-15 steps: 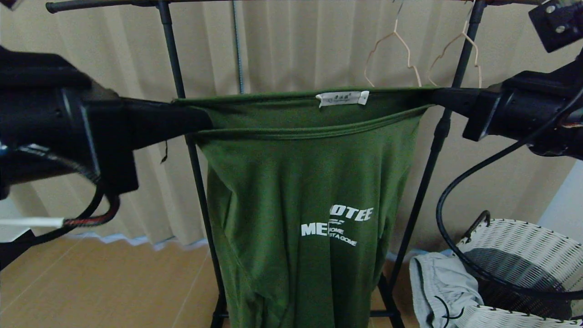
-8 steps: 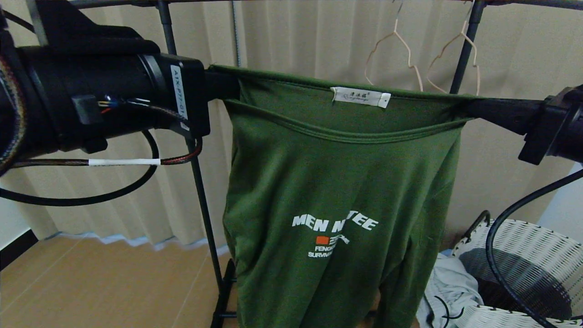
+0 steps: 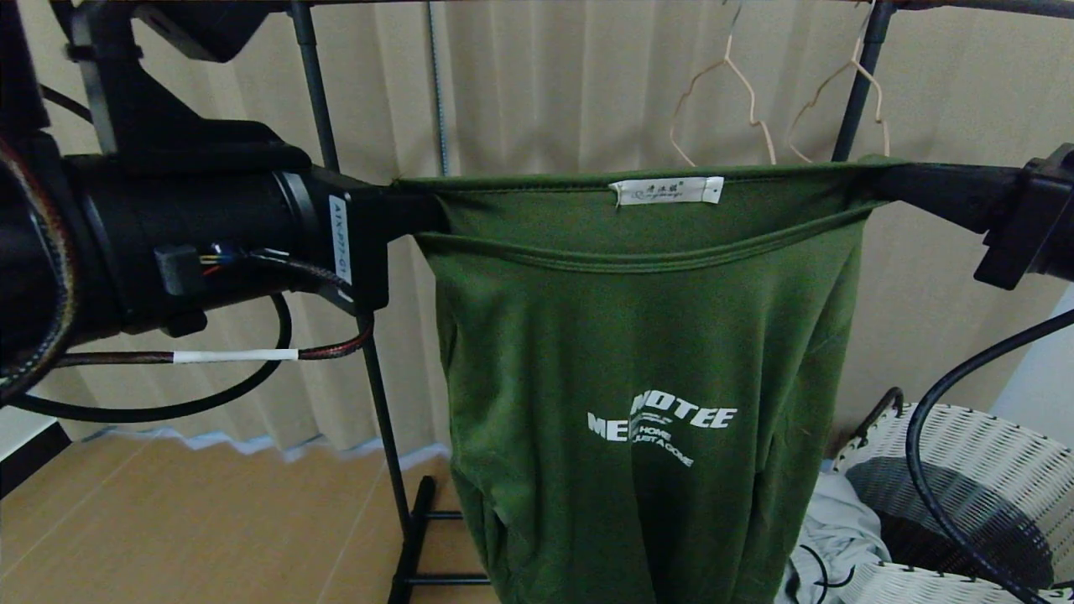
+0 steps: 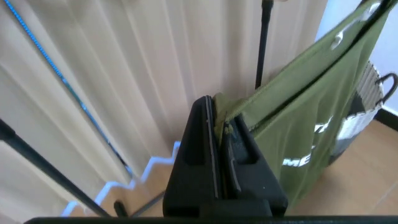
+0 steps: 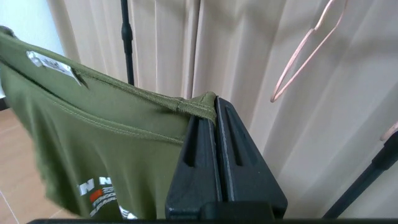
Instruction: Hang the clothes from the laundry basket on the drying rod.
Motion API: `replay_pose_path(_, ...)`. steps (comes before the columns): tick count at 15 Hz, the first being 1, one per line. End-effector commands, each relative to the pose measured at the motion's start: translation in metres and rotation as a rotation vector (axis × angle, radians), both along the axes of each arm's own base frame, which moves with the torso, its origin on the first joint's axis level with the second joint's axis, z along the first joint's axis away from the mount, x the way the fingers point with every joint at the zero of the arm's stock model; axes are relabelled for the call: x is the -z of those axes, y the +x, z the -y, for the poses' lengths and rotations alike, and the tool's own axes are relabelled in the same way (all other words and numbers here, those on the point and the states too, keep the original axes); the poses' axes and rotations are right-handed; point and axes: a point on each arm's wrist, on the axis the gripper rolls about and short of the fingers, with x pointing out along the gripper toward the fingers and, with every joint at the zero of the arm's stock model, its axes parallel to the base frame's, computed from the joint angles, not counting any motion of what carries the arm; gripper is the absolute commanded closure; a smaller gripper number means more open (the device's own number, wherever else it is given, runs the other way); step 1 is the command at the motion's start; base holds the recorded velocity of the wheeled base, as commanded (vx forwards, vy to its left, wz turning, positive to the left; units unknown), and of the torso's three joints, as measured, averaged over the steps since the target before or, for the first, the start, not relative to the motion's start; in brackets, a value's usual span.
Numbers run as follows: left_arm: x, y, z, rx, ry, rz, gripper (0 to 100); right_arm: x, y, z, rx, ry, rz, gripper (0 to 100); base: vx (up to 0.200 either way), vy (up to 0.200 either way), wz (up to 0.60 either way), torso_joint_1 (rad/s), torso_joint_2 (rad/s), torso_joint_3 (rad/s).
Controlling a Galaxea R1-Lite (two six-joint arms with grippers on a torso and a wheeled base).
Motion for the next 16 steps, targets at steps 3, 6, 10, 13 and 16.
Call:
replay_pose_path(3,-0.0009,-0.0086,-0.0075,0.001,0.023,-0.025,100,0.0009,0.0018,-0.0008,0.0,-0.002,-0.005,100,0.0,0.0,0.0,0.0,0.0,0.0)
replay_pose_path(6,-0.0026,-0.0086,-0.0074,0.001,0.013,-0.018,100,-0.0018,0.0016,-0.0007,0.0,0.001,0.004,100,0.0,0.0,0.0,0.0,0.0,0.0)
replay_pose_path(10,-0.0003,-0.009,-0.0073,0.002,0.018,-0.024,100,0.001,0.0014,-0.0006,0.0,-0.002,-0.005,100,0.0,0.0,0.0,0.0,0.0,0.0)
replay_pose_path(13,-0.0036,-0.0113,-0.0093,0.003,0.011,-0.013,100,0.0015,0.0019,-0.0008,0.0,-0.003,-0.007,100,0.0,0.0,0.0,0.0,0.0,0.0)
replay_pose_path(16,-0.0035,-0.0116,-0.0096,0.003,0.011,-0.013,100,0.003,0.0023,-0.001,0.0,-0.006,-0.015,100,0.0,0.0,0.0,0.0,0.0,0.0)
